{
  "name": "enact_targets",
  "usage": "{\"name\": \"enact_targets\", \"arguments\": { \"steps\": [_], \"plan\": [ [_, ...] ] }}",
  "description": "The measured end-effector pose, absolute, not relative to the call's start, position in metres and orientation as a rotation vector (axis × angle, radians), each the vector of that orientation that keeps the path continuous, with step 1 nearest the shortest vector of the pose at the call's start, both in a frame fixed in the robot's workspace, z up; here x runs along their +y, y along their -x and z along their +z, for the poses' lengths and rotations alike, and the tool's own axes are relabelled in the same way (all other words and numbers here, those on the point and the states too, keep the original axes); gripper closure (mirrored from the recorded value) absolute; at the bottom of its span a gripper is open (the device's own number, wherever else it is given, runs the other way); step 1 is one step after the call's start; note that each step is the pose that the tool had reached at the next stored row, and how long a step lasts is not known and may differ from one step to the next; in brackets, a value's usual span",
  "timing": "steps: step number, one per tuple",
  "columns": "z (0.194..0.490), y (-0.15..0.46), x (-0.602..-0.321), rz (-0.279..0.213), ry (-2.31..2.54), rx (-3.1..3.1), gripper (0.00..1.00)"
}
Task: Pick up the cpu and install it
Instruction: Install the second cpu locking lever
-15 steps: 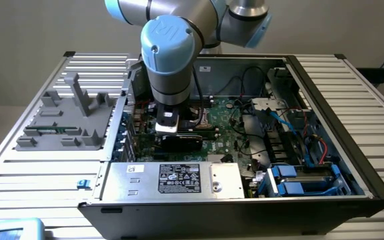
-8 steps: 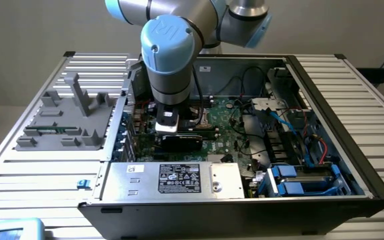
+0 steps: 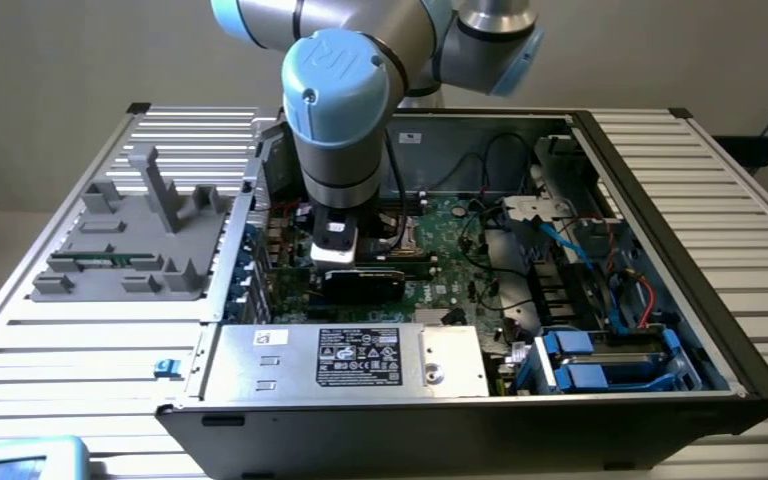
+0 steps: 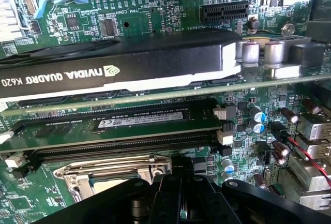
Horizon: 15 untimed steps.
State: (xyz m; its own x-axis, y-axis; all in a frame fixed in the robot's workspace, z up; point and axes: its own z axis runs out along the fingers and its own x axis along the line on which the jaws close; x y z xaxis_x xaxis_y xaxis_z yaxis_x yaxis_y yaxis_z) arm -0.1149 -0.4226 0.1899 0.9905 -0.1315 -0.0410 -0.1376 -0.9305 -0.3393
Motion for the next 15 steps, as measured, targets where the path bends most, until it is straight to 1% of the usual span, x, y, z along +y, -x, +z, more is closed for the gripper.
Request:
{"name": "enact_targets", "arguments": {
  "steps": [15],
  "plan": [
    [0.1898, 0.1159, -0.4228, 0.025, 2.786, 0.194, 0.89]
  ]
}}
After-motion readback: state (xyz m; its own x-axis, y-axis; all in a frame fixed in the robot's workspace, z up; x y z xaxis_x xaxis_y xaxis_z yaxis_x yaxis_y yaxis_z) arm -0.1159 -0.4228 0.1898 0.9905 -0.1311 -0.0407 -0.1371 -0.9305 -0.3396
